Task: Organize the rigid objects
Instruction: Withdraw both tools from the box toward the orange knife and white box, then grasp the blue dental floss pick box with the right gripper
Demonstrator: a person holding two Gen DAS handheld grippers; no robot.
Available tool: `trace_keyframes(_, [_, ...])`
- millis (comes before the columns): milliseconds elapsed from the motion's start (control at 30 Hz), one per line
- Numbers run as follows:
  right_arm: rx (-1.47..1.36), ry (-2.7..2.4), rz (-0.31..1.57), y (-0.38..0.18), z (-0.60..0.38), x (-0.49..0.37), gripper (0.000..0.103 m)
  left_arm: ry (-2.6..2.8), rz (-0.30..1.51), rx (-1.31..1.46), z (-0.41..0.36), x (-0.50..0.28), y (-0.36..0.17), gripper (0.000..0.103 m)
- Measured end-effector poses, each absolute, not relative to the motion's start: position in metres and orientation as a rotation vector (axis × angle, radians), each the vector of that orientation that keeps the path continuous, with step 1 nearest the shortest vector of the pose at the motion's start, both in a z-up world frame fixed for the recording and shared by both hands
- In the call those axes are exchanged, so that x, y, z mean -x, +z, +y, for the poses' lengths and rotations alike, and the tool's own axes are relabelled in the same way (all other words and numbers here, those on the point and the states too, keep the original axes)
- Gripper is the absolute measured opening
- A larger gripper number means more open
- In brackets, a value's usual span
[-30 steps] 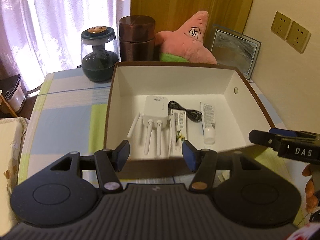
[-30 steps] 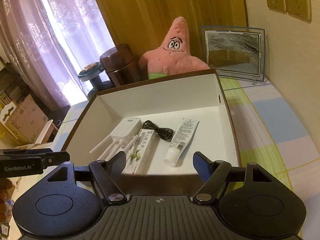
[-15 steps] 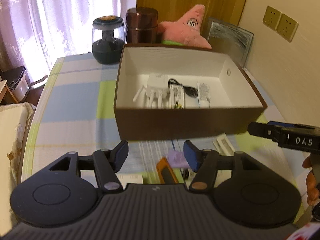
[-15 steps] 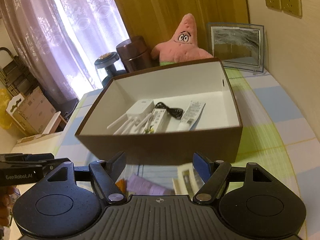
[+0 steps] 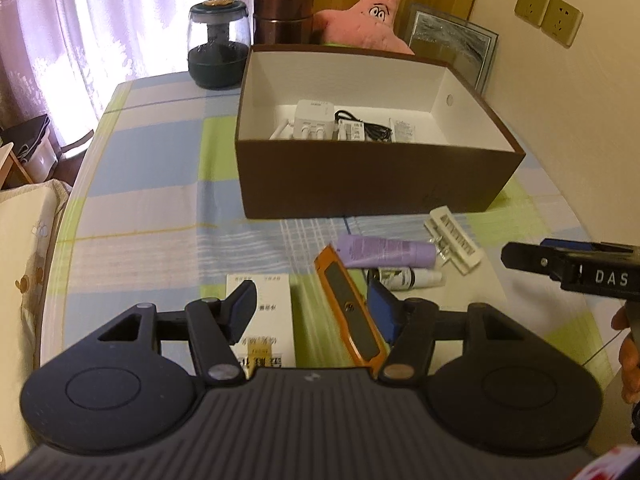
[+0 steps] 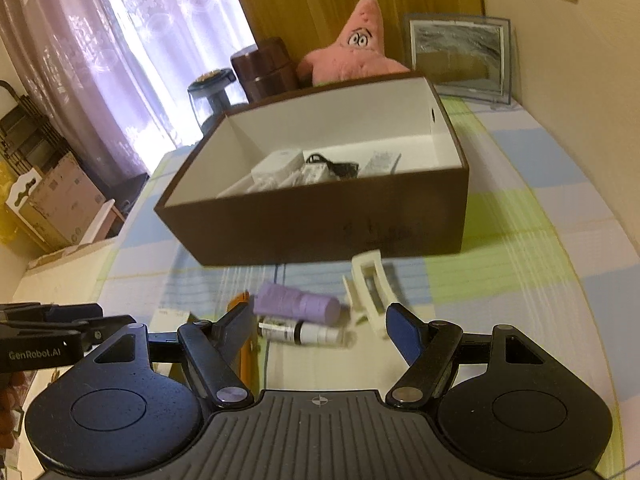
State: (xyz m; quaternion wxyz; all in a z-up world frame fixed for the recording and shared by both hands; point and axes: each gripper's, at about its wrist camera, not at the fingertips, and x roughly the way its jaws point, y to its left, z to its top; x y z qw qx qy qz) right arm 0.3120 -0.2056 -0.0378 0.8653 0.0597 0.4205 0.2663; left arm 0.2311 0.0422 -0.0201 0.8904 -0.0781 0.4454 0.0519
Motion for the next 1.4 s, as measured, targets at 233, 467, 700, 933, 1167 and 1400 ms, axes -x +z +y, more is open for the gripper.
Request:
trace_keyframes(233, [-0.079, 0.595, 0.933, -0.052, -0.193, -0.287, 0.071, 0.126, 0.961, 0.157, 0.05, -0.21, -0.032, 0.058])
trace_keyframes(467, [-0.015, 0.67, 0.991, -0.064, -0.166, -0.262, 0.071, 0.14, 1.014, 0.166, 0.057, -0.192, -0.05, 0.058])
trace_keyframes(700, [0.065, 0.74, 1.026, -0.073, -0.134, -0.241, 0.071, 0.135, 1.038, 0.168, 0.064, -0.176, -0.059, 0.058])
trace_keyframes(933, [0.11, 0.75, 1.077, -0.087, -0.113, -0.229, 0.071, 0.128, 1.064, 0.17, 0.073, -0.165, -0.068, 0.058])
trace_keyframes(1167, [0.108, 0.739, 1.132, -0.104, -0.099, -0.22, 0.071, 0.102, 1.098, 0.164, 0.082, -0.158, -0.078, 0.058])
trace_keyframes(1400, [0.133, 0.715, 1.129, -0.111, -0.084, -0.214, 0.071, 0.077, 1.117, 0.148, 0.088, -0.155, -0.085, 0.058])
